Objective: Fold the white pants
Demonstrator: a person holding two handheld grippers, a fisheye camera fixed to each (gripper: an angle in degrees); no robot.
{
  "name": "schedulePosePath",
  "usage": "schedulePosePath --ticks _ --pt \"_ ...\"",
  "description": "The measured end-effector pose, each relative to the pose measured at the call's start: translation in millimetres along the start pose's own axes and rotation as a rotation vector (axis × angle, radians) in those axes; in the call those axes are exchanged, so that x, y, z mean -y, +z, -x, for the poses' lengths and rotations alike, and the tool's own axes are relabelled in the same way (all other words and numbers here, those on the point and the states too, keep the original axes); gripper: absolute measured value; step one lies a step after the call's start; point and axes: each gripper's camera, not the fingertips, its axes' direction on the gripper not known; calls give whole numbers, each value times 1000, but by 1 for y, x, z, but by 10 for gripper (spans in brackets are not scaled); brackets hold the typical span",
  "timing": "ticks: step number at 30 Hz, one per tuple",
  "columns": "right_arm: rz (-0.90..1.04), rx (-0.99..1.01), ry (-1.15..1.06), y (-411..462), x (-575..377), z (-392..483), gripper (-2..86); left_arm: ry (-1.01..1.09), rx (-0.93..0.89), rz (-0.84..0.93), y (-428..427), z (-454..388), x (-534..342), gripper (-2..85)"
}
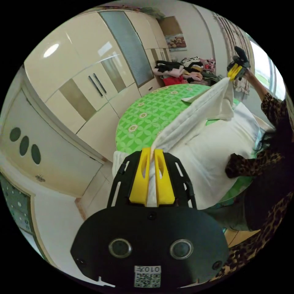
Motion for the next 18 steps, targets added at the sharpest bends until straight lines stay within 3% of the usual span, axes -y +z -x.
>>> schedulePosePath --ticks 4,6,18 --pt "-76 -63 41 -8 -6 56 16 -133 70 -71 -5 -40 -66 0" --pt "-63 -47 58 -10 -3 70 16 -239 32 -90 2 -54 -108 0" --pt "21 -56 72 -24 29 154 15 -415 -101 -234 26 -86 -265 1"
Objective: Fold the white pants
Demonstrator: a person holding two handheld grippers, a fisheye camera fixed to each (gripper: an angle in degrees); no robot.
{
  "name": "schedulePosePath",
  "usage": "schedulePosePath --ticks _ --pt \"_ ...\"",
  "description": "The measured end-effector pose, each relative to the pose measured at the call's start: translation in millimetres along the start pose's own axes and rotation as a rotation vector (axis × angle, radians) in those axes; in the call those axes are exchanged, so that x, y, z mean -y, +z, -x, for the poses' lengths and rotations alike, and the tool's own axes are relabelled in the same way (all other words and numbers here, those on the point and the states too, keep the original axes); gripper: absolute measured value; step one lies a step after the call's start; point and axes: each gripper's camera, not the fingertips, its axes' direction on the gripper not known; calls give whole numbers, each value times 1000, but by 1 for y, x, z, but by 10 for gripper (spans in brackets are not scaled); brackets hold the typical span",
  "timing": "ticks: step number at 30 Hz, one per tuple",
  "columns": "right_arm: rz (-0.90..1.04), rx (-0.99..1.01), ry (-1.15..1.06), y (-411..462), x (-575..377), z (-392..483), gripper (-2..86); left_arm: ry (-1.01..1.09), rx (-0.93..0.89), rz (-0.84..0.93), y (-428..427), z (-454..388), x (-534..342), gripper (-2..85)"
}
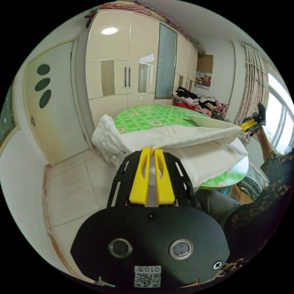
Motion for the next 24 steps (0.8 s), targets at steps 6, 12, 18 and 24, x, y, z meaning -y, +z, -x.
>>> schedulePosePath --ticks 6,12,18,24 --pt "46 22 56 7 -4 3 16 -130 -99 -16 26 12 -79 2" --pt "-43 64 113 -17 -11 -5 17 -292 -200 -245 24 22 -137 0" --pt "54 73 88 -2 -12 -1 27 -347 -253 -137 73 42 -163 0" --pt "-34 200 160 -24 -32 -33 37 -365 -313 -60 93 52 -166 0"
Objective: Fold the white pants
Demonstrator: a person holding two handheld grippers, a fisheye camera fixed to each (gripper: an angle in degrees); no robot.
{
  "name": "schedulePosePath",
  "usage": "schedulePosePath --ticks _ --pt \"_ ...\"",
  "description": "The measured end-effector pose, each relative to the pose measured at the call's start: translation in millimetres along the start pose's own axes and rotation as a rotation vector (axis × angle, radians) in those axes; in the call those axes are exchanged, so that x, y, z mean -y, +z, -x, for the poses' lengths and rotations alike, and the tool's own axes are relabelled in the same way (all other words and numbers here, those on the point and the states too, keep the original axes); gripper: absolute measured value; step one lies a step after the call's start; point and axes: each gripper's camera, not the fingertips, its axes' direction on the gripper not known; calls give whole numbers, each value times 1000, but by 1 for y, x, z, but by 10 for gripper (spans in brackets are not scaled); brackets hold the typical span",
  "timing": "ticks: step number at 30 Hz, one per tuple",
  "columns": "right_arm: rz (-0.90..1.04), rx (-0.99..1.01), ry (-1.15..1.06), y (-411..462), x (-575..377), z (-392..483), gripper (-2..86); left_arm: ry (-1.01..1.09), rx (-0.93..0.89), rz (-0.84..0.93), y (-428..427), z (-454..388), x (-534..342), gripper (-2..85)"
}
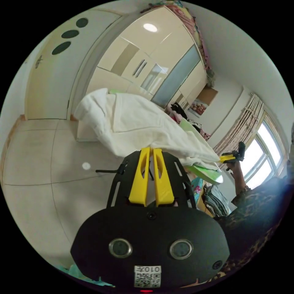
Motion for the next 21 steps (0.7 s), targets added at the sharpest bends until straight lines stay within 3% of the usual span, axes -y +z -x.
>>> schedulePosePath --ticks 2,8,11,14,21 --pt "-149 107 55 -38 -24 -26 33 -11 5 67 6 6 -2 1" --pt "-415 118 376 -95 -71 -98 47 -24 -124 -111 -23 15 -6 3" --pt "-278 15 493 -85 -33 -128 84 -57 -71 -74 -8 9 -9 3" --pt "-111 -138 574 -62 14 -157 104 -75 -43 -175 -16 -11 -20 3" --pt "48 -223 646 -28 74 -216 98 -133 -56 -185 4 -23 -34 4"
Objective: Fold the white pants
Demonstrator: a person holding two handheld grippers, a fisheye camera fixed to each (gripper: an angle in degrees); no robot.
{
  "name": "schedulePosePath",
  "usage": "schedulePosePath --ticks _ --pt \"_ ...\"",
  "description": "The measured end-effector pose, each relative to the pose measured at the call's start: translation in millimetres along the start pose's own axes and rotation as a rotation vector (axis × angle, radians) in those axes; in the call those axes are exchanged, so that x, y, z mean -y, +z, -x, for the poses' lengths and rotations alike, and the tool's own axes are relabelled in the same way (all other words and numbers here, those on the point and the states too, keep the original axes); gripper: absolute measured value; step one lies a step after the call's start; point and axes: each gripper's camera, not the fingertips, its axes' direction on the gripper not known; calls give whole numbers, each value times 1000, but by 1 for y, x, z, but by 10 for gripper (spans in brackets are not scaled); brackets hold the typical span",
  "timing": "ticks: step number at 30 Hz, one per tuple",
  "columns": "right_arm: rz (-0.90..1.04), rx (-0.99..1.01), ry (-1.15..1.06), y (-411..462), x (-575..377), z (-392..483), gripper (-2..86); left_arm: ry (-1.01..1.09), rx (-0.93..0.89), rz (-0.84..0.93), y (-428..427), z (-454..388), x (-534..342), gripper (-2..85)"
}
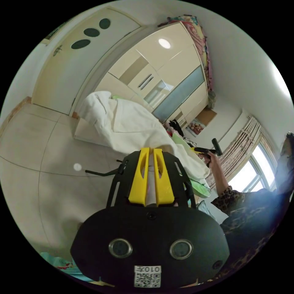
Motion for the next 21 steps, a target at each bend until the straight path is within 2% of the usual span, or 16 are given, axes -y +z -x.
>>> schedulePosePath --ticks 2,6,9,11,13,15,18,21 --pt "86 -115 -6 13 19 -6 69 21 8 3 3 -7 6 4" --pt "151 -133 -58 10 14 -33 42 65 33 23 7 -20 16 3" --pt "-137 87 81 -57 -54 -98 40 61 41 23 4 -19 15 4" --pt "-433 261 254 -109 -158 -163 39 53 41 7 1 -16 13 4" --pt "-593 345 391 -123 -248 -204 39 45 29 9 1 -12 13 4" --pt "-623 403 528 -108 -326 -231 40 46 17 24 9 -8 14 3" --pt "-484 398 721 -52 -423 -245 42 28 -18 39 21 -5 14 3" --pt "-662 631 777 -17 -501 -248 57 0 -25 53 32 -4 12 3"
